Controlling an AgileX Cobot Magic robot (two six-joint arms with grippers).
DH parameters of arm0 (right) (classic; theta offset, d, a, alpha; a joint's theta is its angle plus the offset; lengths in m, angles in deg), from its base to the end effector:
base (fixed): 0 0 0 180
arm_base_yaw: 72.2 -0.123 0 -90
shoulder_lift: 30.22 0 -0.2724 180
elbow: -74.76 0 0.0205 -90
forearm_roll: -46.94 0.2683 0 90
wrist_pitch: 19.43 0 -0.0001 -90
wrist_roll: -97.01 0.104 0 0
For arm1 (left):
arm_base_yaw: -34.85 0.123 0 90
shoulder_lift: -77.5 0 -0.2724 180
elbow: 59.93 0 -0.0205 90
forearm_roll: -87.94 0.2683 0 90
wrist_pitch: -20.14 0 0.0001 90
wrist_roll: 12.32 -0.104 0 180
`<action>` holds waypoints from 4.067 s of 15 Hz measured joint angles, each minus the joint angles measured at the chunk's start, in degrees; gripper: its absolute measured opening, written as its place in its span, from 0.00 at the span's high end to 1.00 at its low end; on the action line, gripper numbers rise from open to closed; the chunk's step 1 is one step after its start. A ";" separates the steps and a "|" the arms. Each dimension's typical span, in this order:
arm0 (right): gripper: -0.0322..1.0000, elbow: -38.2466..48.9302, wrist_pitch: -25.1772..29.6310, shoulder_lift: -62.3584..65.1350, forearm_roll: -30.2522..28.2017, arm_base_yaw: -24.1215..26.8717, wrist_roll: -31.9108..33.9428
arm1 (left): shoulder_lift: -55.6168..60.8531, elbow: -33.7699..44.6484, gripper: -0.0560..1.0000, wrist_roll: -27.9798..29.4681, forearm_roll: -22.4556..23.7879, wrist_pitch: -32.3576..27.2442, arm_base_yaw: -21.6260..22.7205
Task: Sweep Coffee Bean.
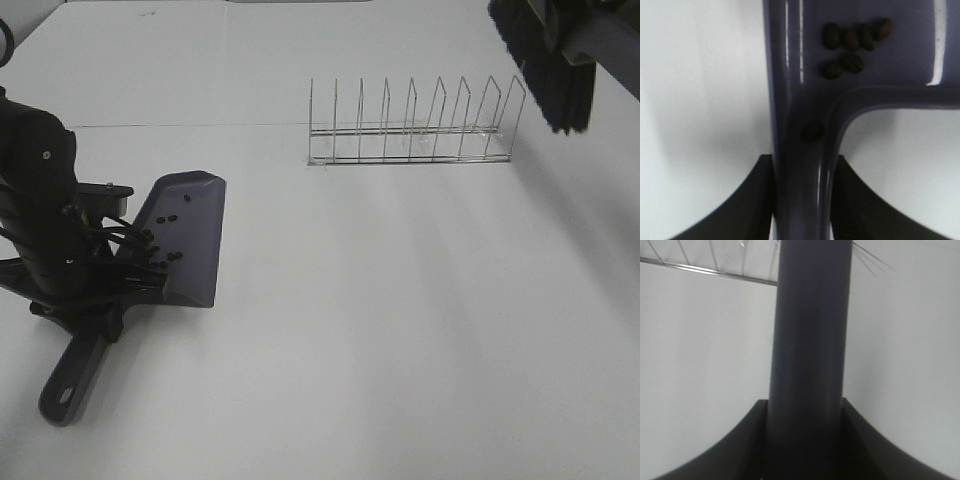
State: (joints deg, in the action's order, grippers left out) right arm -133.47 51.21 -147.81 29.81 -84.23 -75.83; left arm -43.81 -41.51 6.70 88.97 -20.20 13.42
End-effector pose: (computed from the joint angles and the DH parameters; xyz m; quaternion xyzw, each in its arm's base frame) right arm 0.4262 0.0613 0.2945 -0.0656 0.9719 -0.1163 0.1938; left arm 0.3080 -0.1196 0.0603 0.0279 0.9996 0.0057 0.0014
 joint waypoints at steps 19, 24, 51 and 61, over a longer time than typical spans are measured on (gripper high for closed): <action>0.62 6.13 -14.38 -13.52 0.97 1.95 4.35 | 0.00 0.00 0.70 -0.34 0.00 0.57 0.00; 0.62 -9.05 -9.28 -23.43 1.83 3.21 2.35 | 0.00 0.00 0.70 -0.57 0.00 0.57 0.00; 0.24 -13.58 -1.03 -20.51 4.01 4.35 2.06 | 2.64 -1.72 0.31 -4.01 -6.65 3.32 -3.04; 0.24 5.21 -1.03 -2.52 13.75 4.35 -5.61 | 31.86 -2.75 0.31 -5.96 -1.03 -14.04 -3.04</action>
State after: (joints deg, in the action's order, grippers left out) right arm -128.25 50.18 -150.33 43.56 -79.88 -81.44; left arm -11.95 -44.26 0.74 87.94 -34.23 10.38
